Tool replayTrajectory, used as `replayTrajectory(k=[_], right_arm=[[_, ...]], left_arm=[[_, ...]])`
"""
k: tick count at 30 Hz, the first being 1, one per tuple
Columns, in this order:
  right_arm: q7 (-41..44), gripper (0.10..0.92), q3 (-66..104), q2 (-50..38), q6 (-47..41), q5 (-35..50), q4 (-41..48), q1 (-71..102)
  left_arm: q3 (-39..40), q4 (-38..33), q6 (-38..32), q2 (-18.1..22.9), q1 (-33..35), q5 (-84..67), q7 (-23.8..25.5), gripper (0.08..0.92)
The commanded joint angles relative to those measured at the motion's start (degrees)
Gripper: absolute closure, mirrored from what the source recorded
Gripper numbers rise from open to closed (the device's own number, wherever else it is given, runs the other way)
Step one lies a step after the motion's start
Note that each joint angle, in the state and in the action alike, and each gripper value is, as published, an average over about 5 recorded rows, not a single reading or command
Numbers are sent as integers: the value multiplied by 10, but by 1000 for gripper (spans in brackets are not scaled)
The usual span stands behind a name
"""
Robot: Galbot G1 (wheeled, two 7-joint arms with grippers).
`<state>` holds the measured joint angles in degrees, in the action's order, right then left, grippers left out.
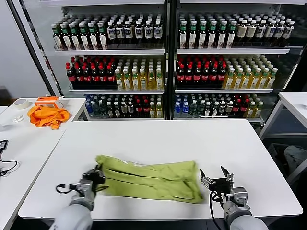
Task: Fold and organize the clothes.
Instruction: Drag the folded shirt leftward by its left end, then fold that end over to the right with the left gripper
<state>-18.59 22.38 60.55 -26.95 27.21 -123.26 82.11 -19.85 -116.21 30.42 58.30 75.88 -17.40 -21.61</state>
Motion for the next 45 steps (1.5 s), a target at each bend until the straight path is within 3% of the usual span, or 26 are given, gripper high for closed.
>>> replayTrajectory(k=[1,6,15,21,33,45], right_arm=[[0,203,-2,0,1,0,7,-8],[0,203,-3,-2,2,-2,3,-6],[-1,203,11,-11,2,-7,-5,1],[-2,203,9,-10,1,-14,-3,0],[-1,203,13,-2,2,-25,3,2],[0,203,14,6,5,-32,7,6]], left_arm=[[-180,-47,26,-76,63,133,17,901],[-140,-65,27,-72,37,60,18,901],[-12,-136,28,-24,2,-228,13,901],[23,-144,28,-13,-23,-282,16,901],[81,-85,28,39,-71,-299,6,901],[105,-15,27,116,-100,-294,-40,901]])
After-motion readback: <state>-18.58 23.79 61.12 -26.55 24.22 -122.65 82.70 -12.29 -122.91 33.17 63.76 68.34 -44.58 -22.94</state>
